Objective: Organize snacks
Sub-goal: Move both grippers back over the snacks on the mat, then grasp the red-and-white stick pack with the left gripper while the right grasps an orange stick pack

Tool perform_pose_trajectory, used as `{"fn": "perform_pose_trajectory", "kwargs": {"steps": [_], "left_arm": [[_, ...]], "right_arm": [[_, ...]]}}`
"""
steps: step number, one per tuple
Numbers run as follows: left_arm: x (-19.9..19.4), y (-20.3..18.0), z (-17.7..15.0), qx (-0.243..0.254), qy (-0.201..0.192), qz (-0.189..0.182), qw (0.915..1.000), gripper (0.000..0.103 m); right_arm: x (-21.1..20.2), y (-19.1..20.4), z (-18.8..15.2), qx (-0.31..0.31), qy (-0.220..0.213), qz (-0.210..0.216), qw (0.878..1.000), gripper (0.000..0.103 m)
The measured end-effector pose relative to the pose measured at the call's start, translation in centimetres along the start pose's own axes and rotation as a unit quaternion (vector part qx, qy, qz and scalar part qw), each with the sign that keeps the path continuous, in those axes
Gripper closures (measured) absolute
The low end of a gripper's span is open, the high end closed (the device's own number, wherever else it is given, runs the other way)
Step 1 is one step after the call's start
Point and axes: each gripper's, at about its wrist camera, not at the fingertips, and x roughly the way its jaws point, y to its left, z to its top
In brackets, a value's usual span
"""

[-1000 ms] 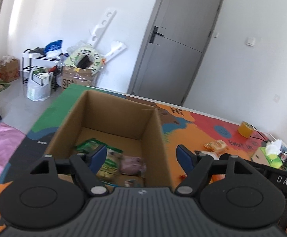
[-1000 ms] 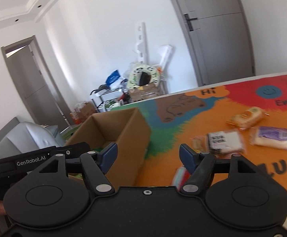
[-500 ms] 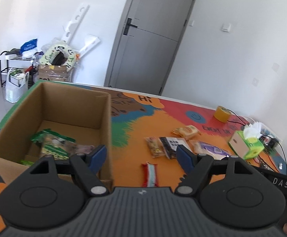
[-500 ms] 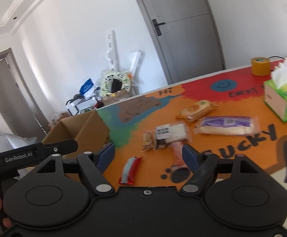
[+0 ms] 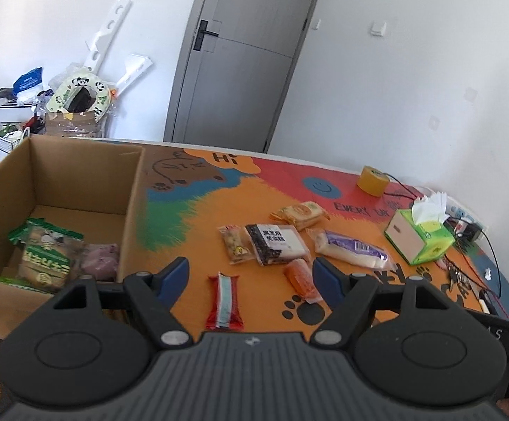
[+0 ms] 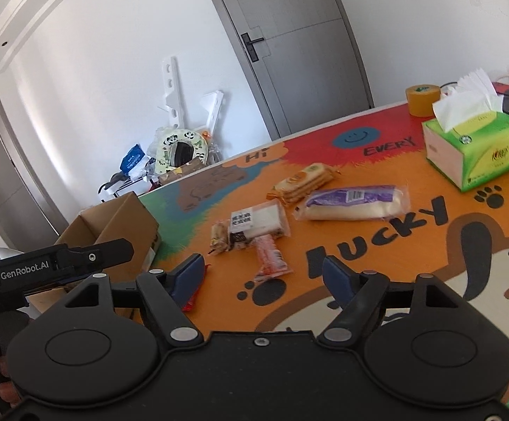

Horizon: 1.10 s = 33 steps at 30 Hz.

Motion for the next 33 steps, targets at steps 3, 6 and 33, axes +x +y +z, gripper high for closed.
{"fn": "perform_pose_trajectory", "kwargs": {"steps": [3, 6, 33], "left_arm": [[0.8, -0.3, -0.3, 0.003, 0.01, -0.002, 0.9999, 0.028], [1.7, -0.7, -0.7, 0.004, 0.02, -0.005, 0.9998, 0.03], [9.1, 0.4, -2.8, 0.019, 0.061, 0.061, 0.9961, 0.062]], "right_arm": [[0.4, -0.5, -0.2, 0.004, 0.006, 0.0, 1.0, 0.03], [1.0, -0.9, -0.3, 0.006, 0.011, -0.001, 1.0, 0.033], [8.2, -1.3, -0.2, 0.0, 0.058, 0.012, 0.998, 0.037]]}}
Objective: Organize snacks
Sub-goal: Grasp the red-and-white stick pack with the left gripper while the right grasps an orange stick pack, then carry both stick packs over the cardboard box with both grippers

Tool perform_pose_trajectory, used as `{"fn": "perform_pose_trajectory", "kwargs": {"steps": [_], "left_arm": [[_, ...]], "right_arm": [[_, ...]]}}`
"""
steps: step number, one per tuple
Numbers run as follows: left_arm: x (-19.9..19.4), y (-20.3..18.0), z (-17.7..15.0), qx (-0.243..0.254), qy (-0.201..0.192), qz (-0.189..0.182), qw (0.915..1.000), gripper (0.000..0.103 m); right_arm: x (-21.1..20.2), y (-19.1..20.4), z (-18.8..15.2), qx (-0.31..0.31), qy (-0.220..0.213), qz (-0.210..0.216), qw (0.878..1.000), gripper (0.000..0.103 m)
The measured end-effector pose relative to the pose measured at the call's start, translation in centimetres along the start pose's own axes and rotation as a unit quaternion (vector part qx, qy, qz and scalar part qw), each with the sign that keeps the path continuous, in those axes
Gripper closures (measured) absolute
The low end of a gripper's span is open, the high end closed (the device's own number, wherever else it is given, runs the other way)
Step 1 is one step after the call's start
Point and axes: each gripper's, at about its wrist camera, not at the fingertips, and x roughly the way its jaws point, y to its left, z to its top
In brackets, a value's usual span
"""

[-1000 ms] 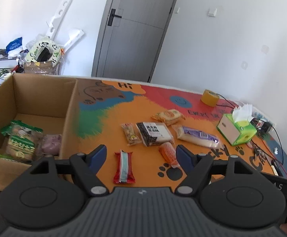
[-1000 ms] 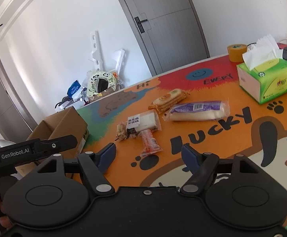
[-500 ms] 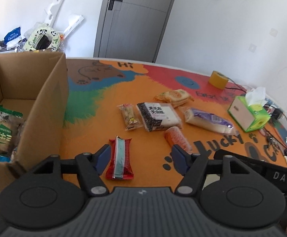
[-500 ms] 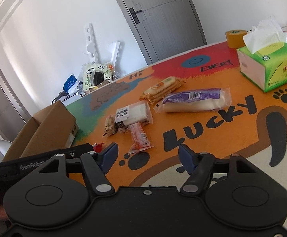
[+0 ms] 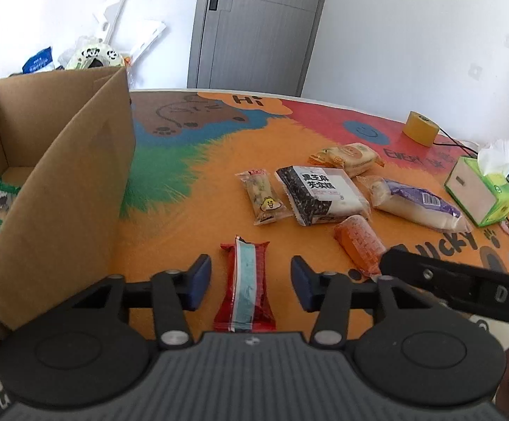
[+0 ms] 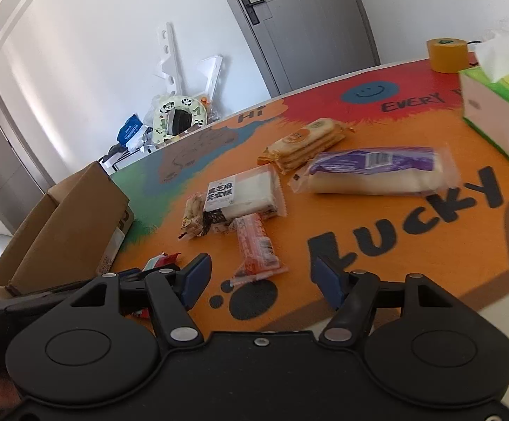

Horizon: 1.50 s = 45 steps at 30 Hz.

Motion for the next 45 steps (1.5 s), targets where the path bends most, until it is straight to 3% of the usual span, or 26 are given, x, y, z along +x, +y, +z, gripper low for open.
{"fn": "perform_pose_trajectory", "kwargs": {"steps": [2, 3, 10, 13, 15, 27, 45], "left_arm": [[0.0, 0.2, 0.0, -0.001, -0.001, -0.003, 1.0, 0.08], [0.0, 0.3, 0.0, -0.002, -0.001, -0.006, 1.0, 0.083], [-0.3, 0.4, -0.2, -0.009, -0.001, -0.019, 0.9998, 0.084], [-0.6, 0.3, -0.3, -0.011, -0.001, -0.021, 0.9997, 0.084], [-0.7, 0.3, -0.4, -0.013, -0.001, -0.023, 0.9996, 0.084], [-3.5, -0.1, -0.5, -0.018, -0.02, -0.047, 0.9985, 0.084], [-8.2, 1.5, 0.9, -0.028, -0.078, -0.044, 0.9956, 0.084]], "right_arm": [[0.4, 0.2, 0.1, -0.002, 0.001, 0.002, 1.0, 0.037], [0.6, 0.3, 0.2, -0.002, 0.003, 0.005, 1.0, 0.038], [2.1, 1.4, 0.6, -0.015, 0.006, 0.011, 1.0, 0.044], [2.4, 1.6, 0.6, -0.026, 0.01, 0.001, 1.0, 0.073], [2.2, 1.3, 0.7, -0.018, 0.016, 0.006, 1.0, 0.08], [-1.9, 1.0, -0.6, 0.005, -0.002, 0.008, 1.0, 0.084], [-4.9, 5.6, 0.2, -0.031, -0.046, 0.034, 0.998, 0.084]]}}
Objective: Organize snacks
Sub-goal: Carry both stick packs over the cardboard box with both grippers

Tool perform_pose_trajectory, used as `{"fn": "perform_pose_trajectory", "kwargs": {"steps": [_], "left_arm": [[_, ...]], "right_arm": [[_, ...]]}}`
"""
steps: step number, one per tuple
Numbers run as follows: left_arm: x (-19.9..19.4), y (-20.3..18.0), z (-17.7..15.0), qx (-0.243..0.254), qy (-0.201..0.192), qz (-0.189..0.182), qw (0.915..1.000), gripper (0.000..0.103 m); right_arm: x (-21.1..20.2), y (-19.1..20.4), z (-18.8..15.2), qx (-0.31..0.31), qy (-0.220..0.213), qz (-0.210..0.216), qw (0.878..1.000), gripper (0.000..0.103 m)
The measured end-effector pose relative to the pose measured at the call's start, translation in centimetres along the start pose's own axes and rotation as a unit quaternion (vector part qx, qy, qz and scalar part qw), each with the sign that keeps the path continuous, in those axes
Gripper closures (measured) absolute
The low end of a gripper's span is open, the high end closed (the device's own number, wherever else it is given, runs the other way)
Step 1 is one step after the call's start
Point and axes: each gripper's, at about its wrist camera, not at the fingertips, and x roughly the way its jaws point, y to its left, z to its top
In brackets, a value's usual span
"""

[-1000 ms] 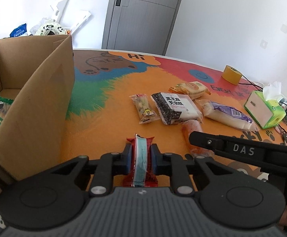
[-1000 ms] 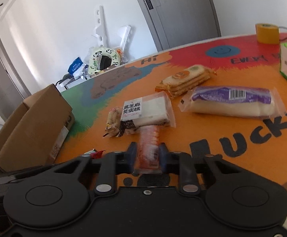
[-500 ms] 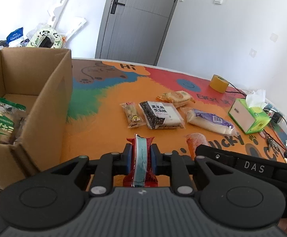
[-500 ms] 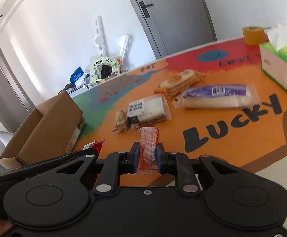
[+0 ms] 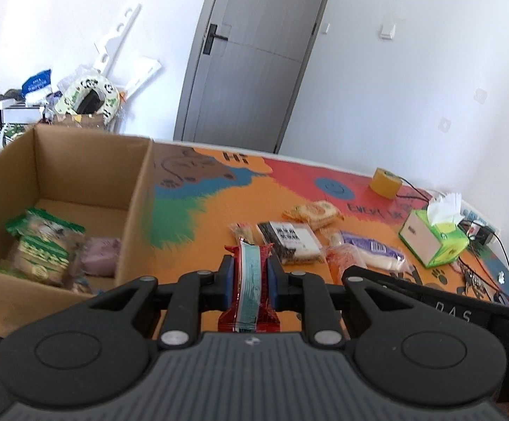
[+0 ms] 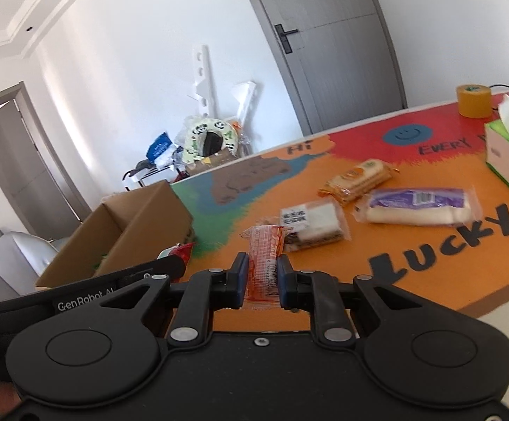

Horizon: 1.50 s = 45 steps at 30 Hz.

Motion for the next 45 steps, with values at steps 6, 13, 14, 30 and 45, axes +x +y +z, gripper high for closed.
{"fn": "perform_pose_trajectory", "kwargs": {"steps": [6, 13, 14, 30, 45], "left_arm": [[-1.0, 1.0, 1.0, -0.004, -0.016, 0.006, 0.9999, 0.084], [-2.8, 2.1, 2.2, -0.006, -0.042, 0.003, 0.9991, 0.084], [-2.9, 2.4, 2.3, -0.008, -0.045, 0.004, 0.999, 0.084], [-5.0, 8.0, 4.2, -0.038, -0.072, 0.057, 0.9951, 0.084], [-5.1, 12.9, 4.6, -0.082, -0.051, 0.086, 0.9916, 0.078]], "right_arm": [[0.2, 1.4, 0.5, -0.003, -0.004, 0.016, 1.0, 0.084], [0.6, 3.0, 1.5, 0.009, -0.002, 0.039, 0.999, 0.084], [0.6, 3.4, 1.6, 0.005, -0.003, 0.04, 0.999, 0.084], [3.3, 9.1, 3.3, -0.042, -0.005, 0.084, 0.996, 0.084], [5.8, 13.5, 4.1, -0.076, 0.009, 0.112, 0.991, 0.084]]}}
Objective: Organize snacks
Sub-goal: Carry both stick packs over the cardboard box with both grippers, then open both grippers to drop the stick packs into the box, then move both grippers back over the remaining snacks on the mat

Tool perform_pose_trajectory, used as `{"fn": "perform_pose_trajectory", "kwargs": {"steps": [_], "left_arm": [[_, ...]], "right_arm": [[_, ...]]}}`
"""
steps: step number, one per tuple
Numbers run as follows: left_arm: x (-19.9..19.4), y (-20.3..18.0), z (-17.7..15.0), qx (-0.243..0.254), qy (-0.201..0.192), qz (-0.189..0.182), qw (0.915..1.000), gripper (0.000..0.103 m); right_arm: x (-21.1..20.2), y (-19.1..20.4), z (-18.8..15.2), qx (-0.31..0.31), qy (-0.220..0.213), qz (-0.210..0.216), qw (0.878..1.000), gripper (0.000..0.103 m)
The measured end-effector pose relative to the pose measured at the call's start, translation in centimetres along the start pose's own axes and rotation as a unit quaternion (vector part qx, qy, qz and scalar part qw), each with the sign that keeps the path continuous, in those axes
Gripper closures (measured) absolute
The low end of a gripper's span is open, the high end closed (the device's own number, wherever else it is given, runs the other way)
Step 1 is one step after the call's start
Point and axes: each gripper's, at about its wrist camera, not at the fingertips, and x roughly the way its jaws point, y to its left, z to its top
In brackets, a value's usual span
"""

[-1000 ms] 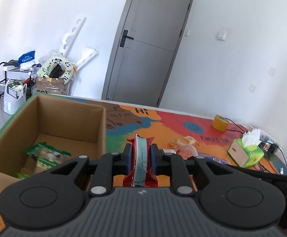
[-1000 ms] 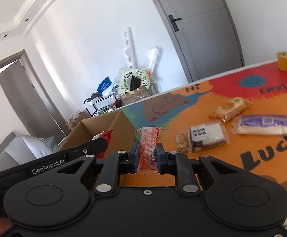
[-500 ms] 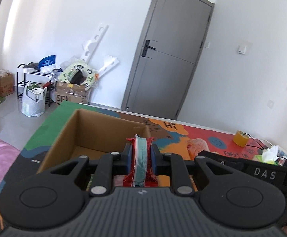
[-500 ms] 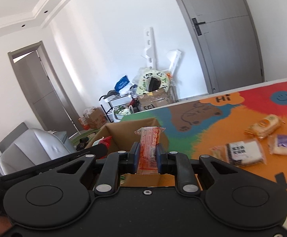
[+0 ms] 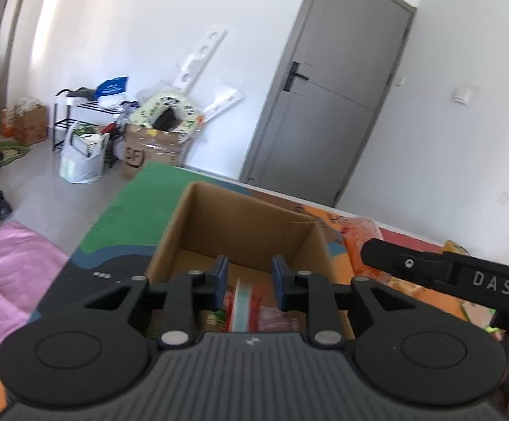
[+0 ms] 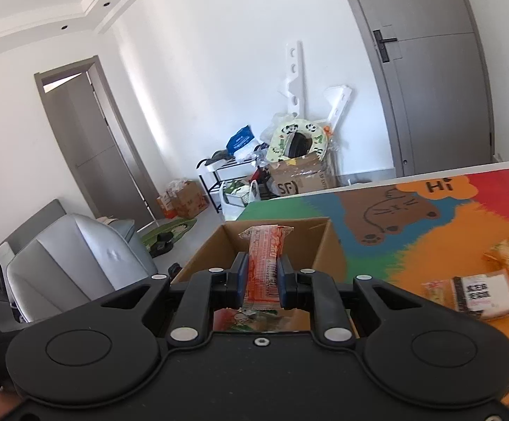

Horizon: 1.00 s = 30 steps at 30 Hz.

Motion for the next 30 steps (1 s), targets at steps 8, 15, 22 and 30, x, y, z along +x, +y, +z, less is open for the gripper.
{"fn": "perform_pose_trajectory", "kwargs": {"steps": [8, 15, 22, 30], "left_arm": [[-0.5, 2.3, 0.2, -0.02, 0.0, 0.014, 0.9997, 0.078], [-1.1, 1.9, 0.2, -0.026, -0.002, 0.018, 0.9995, 0.071], [-1.1, 1.1, -0.2, -0.018, 0.003, 0.007, 0.9998, 0.049], [-0.4, -1.5, -0.8, -0.002, 0.019, -0.009, 0.9998, 0.028]], "right_arm": [[1.3, 1.1, -0.4, -0.008, 0.024, 0.012, 1.0, 0.084], [1.1, 1.2, -0.5, -0.002, 0.025, 0.011, 1.0, 0.067], [-0.8, -0.2, -1.0, 0.011, 0.019, -0.013, 1.0, 0.066], [-4.0, -3.2, -2.7, 0.046, 0.007, -0.058, 0.997, 0.037]]}}
